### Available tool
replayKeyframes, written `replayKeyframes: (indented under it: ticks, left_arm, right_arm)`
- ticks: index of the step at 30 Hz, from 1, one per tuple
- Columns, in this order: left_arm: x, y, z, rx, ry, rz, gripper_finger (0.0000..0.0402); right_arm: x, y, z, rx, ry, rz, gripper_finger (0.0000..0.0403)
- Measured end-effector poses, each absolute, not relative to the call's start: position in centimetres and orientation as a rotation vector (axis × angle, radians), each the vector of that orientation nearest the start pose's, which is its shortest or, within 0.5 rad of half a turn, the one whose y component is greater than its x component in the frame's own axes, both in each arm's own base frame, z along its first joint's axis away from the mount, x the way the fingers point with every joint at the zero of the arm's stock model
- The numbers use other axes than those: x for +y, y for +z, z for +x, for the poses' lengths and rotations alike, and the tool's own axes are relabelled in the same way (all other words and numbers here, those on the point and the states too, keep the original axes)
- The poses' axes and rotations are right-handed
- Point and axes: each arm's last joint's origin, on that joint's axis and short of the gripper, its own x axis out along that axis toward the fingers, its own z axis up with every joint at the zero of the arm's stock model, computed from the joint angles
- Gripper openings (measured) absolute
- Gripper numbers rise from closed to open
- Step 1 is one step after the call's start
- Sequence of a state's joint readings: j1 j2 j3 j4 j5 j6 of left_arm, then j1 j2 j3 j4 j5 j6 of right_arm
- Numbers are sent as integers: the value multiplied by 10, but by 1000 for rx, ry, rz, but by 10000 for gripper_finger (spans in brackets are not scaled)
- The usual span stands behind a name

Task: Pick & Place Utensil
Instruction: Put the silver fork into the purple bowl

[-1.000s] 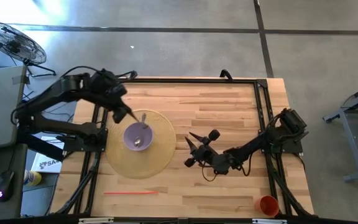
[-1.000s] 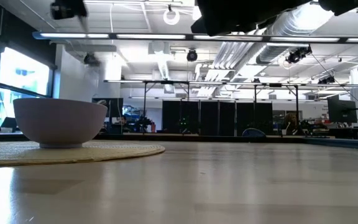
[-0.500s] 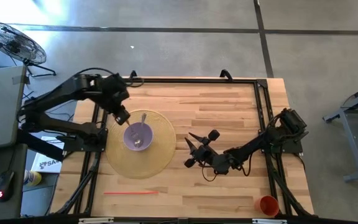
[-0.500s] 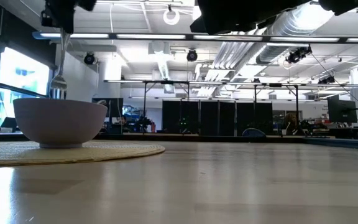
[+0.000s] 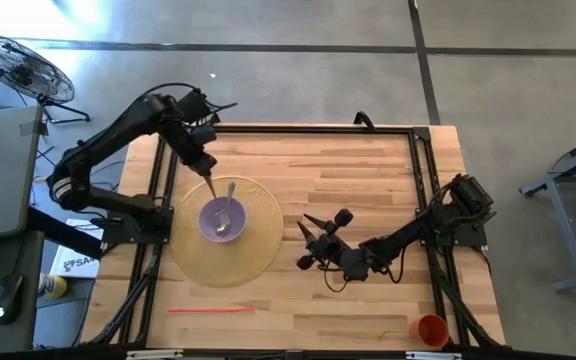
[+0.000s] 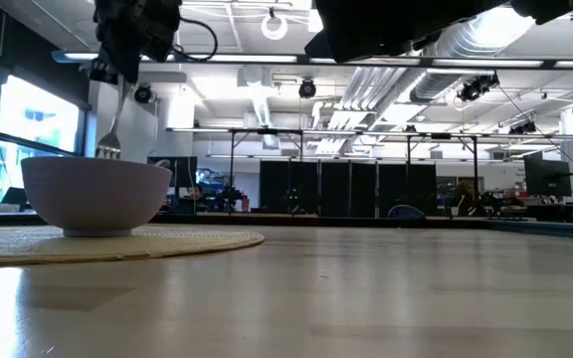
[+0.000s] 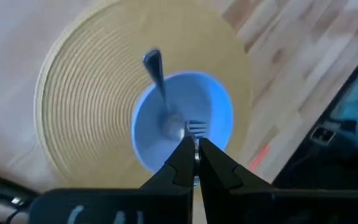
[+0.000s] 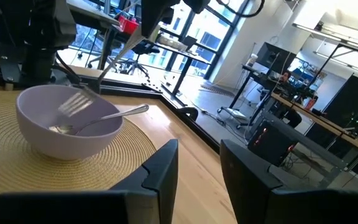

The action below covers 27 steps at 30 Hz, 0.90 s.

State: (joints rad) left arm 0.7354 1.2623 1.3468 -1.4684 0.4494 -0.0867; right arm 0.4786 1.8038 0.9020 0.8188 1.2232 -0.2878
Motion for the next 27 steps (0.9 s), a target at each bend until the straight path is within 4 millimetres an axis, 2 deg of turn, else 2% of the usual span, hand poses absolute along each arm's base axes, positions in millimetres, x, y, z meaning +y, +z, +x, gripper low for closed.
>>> replayKeyframes:
  ticks: [6, 16, 27]
  left_arm:
    - [124, 340, 148, 1218, 235, -796, 1]
    - [126, 342, 153, 1142, 107, -674, 0]
    - [125, 344, 156, 1042, -57, -630, 0]
  right_arm:
    - [140, 198, 330, 168, -732, -333, 114]
    - [140, 197, 330, 171, -731, -333, 114]
    - [140, 197, 330, 173, -731, -336, 114]
